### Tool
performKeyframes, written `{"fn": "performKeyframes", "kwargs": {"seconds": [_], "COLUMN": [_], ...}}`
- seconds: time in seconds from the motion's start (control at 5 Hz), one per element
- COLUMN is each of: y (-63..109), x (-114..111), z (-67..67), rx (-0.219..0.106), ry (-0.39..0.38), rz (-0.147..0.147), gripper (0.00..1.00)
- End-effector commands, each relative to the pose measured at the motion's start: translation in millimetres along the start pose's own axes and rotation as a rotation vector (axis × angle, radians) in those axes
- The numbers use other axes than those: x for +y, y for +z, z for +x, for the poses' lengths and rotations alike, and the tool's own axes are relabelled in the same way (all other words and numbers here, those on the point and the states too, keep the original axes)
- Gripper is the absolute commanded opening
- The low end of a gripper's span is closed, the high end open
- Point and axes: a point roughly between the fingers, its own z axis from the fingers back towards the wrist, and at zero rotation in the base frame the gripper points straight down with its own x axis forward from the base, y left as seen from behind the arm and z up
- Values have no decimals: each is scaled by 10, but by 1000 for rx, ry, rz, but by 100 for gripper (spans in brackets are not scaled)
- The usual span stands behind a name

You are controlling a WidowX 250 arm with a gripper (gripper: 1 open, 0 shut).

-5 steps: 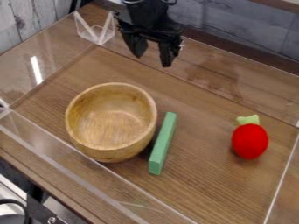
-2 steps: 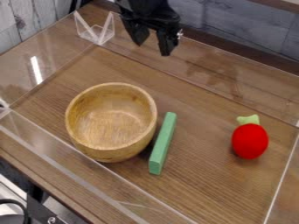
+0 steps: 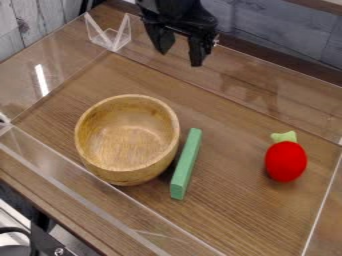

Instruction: Move the red fruit to the right

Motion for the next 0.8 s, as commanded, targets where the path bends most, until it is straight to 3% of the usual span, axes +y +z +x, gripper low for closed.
{"fn": "performKeyframes", "kwargs": {"seconds": [0.0,0.2,0.4,0.6], "y": [99,96,168,84], "x": [29,35,32,30], "z": [54,17,14,-18], "rx": [-59,-63,-75,-84], "ry": [50,61,59,53], "rz": [39,43,40,34], "gripper": [100,0,100,100]}}
